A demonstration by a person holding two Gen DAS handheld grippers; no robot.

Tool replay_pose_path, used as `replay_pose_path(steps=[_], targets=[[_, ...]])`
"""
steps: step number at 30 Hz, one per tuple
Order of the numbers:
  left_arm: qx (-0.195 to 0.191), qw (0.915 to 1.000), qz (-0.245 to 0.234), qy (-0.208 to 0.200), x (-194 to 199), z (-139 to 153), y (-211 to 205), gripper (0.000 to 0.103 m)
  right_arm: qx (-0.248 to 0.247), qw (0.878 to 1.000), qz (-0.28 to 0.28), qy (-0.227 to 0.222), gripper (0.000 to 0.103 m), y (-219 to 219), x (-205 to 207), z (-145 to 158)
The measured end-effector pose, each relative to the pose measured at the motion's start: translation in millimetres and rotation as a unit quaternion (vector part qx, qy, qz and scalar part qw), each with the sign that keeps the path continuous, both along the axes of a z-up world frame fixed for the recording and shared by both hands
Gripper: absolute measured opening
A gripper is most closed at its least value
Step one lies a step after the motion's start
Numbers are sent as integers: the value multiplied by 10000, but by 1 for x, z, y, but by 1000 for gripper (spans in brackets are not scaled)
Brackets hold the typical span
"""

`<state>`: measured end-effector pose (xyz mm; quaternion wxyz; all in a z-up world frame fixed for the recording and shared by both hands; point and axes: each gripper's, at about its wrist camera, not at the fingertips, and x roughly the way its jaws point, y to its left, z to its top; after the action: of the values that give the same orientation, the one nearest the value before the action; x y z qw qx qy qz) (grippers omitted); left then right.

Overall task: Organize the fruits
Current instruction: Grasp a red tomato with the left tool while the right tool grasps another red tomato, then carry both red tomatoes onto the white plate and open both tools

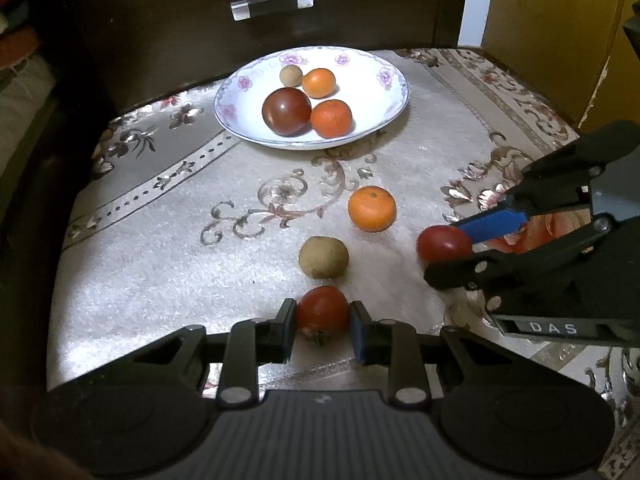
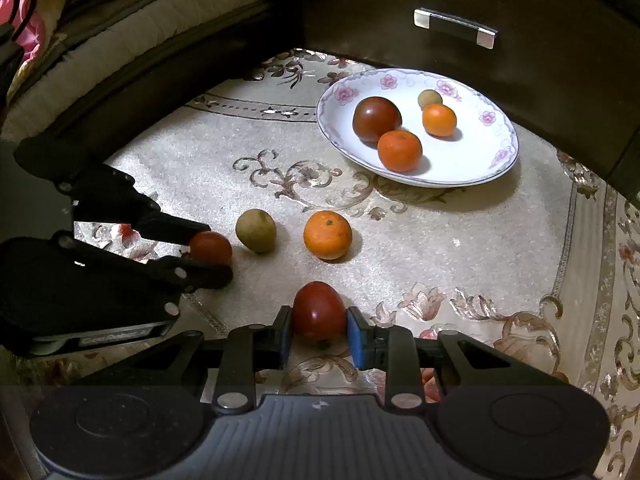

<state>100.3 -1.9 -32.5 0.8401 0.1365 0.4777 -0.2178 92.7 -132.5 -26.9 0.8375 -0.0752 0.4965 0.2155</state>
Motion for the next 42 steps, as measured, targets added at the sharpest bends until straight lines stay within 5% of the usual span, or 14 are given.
replay_pose_path(steps=[14,19,42], targets=[[7,10000,24,-35,0,-1,2,40,2,10000,-28,-29,39,0,0,-3],[-51,10000,26,73,-1,0,2,34,-71,10000,-6,-38,25,1,0,-2],[-399,9986,217,-278,34,34,-8,33,408,9977,-459,-273,25,-11,19,25]])
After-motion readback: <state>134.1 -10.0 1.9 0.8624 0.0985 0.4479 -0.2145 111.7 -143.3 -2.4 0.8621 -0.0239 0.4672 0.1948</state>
